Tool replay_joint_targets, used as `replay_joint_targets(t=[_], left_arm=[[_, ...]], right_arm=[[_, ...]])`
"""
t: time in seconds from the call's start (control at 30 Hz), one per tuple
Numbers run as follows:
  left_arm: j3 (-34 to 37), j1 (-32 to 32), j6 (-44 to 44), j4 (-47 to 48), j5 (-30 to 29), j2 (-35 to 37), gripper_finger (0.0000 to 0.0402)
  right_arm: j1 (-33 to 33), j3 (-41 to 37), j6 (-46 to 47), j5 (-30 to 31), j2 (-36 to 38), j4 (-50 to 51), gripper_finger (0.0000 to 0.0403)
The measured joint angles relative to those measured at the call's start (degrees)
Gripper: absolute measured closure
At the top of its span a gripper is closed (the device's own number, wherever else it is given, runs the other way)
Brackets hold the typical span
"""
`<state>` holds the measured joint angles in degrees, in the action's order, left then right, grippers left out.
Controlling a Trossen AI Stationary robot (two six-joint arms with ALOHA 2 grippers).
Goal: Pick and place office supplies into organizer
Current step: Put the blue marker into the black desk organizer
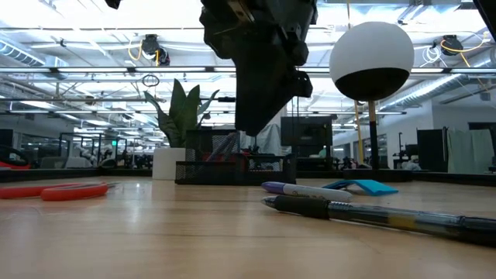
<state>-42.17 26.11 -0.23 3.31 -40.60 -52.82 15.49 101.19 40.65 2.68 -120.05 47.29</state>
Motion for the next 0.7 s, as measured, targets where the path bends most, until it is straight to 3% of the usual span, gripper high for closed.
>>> replay_joint_targets(t=[0.43, 0.7], left_arm=[[0.0, 0.0, 0.0, 0.0, 0.0, 0.0, 0.024], [0.0, 0.0, 0.0, 0.0, 0.0, 0.0, 0.024]], right_arm=[[-0.1, -0.2, 1.1, 0.3, 0.0, 5.7, 0.0303], [-0.5, -6.1, 5.0, 0.2, 0.0, 5.7, 0.0303]])
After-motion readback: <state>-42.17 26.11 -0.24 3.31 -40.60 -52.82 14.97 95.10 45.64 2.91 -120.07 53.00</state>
